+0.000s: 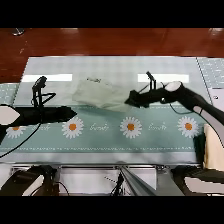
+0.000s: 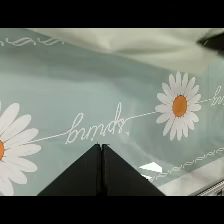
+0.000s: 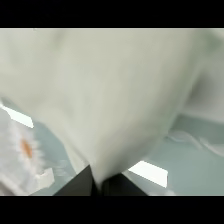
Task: Fold the shirts.
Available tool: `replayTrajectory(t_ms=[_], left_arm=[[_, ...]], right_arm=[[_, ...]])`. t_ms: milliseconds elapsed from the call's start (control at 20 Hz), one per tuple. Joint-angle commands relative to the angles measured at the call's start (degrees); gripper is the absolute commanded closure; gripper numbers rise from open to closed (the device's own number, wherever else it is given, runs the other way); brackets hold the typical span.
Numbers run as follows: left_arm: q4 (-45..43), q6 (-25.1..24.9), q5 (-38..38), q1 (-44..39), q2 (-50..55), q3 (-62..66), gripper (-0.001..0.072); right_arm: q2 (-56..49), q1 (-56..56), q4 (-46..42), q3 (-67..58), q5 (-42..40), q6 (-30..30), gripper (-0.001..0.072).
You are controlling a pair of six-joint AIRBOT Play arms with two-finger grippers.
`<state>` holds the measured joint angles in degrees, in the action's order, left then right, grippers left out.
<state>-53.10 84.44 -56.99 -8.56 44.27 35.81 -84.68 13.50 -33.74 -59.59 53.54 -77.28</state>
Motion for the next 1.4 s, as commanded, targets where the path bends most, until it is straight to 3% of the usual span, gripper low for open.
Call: replayTrajectory(t_ms=[0, 250, 450, 800, 1050, 1350], left_arm=[[0.0, 0.0, 0.0, -0.1, 0.0, 0.0, 0.0688], [0.0, 0.0, 0.0, -0.1, 0.0, 0.0, 0.0688], [0.0, 0.0, 0.0, -0.1, 0.0, 0.0, 0.0688], [0.0, 0.0, -0.6, -0.1, 0.0, 0.0, 0.0688], [0.0, 0.0, -0.6, -0.1, 0.0, 0.0, 0.0687], [0.0, 0.0, -0.6, -0.1, 0.0, 0.0, 0.0688]], right_arm=[[-0.8, -2.3, -3.7, -18.9, 11.9, -1.1, 0.0691], [-0.8, -9.6, -14.1, -46.6, 22.6, -11.9, 0.0691], [1.9, -19.1, -20.6, -57.1, 31.6, -17.7, 0.0691], [13.9, -40.6, -37.0, -53.8, 51.8, -23.5, 0.0691], [27.8, -52.2, -45.1, -37.5, 52.7, -25.5, 0.0691], [44.3, -66.3, -66.7, -19.7, 52.8, -26.8, 0.0689]])
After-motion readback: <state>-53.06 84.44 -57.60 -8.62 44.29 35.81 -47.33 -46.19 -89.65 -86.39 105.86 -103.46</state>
